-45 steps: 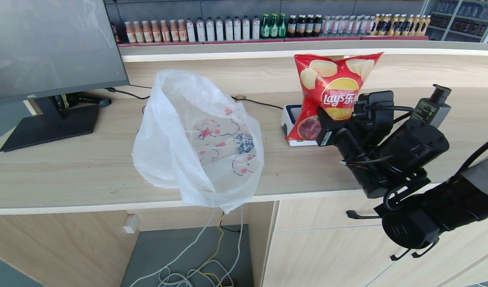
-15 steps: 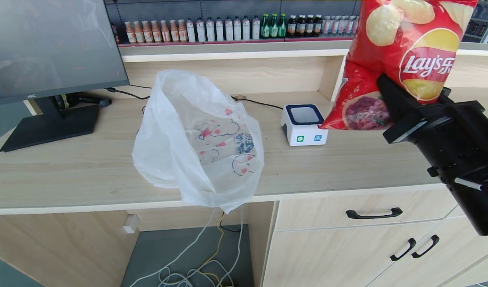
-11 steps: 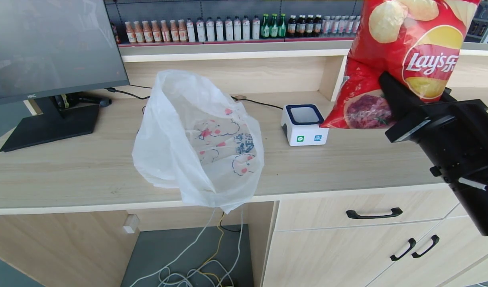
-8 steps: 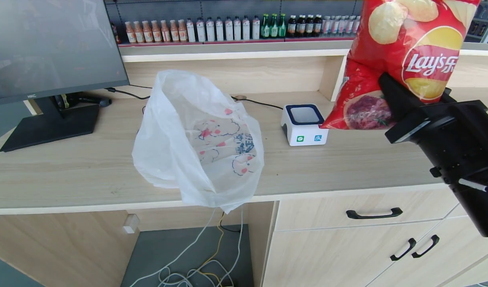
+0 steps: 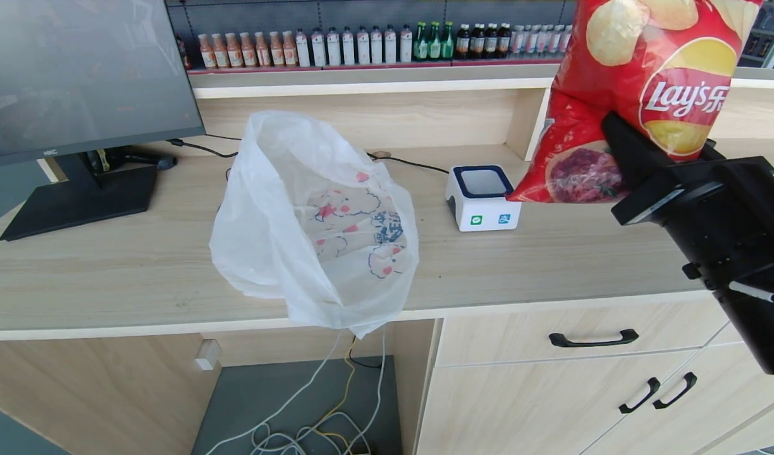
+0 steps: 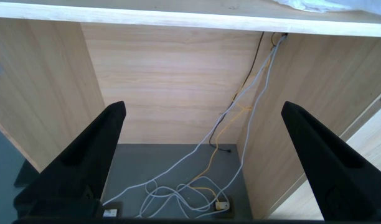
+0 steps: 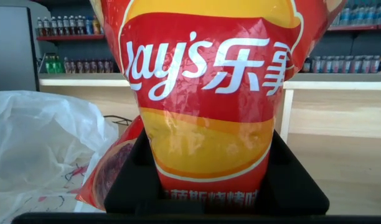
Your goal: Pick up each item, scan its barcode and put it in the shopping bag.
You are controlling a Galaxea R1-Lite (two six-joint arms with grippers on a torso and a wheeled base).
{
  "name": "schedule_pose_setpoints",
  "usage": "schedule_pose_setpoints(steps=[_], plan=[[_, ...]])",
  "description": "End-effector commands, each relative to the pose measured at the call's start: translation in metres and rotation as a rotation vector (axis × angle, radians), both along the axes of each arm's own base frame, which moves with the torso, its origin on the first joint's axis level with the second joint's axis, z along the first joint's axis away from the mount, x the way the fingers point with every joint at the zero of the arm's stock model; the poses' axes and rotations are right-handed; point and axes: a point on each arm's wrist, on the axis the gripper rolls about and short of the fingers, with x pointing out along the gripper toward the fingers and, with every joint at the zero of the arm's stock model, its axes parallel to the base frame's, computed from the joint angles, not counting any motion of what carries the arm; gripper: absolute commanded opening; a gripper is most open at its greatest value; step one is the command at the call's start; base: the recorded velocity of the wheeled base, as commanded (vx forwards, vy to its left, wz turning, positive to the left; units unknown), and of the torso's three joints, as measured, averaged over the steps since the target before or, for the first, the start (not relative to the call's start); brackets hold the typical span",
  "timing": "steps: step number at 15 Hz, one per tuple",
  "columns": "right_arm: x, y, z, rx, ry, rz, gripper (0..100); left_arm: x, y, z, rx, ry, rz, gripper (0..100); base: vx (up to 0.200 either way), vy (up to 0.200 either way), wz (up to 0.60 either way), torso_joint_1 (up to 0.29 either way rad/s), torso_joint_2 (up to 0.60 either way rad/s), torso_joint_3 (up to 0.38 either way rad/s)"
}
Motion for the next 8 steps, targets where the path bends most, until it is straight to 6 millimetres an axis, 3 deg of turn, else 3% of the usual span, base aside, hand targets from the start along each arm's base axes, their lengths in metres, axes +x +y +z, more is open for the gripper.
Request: schedule_pose_setpoints(steps=[1,8], plan=[[0.0008,0.0006,-0.0025,-0.006,0.008,0.000,0,0.0000,0.0000,0.0000,0.000,0.000,0.000,100,0.200,0.200,0.00,0.002,0.00,0.002],[0.0021,0.0028,-0.0083,-0.010,0.032,0.011,0,0.0000,0.0000,0.0000,-0.003,0.000,0.000,100,0.200,0.200,0.00,0.003,0.00,0.002]])
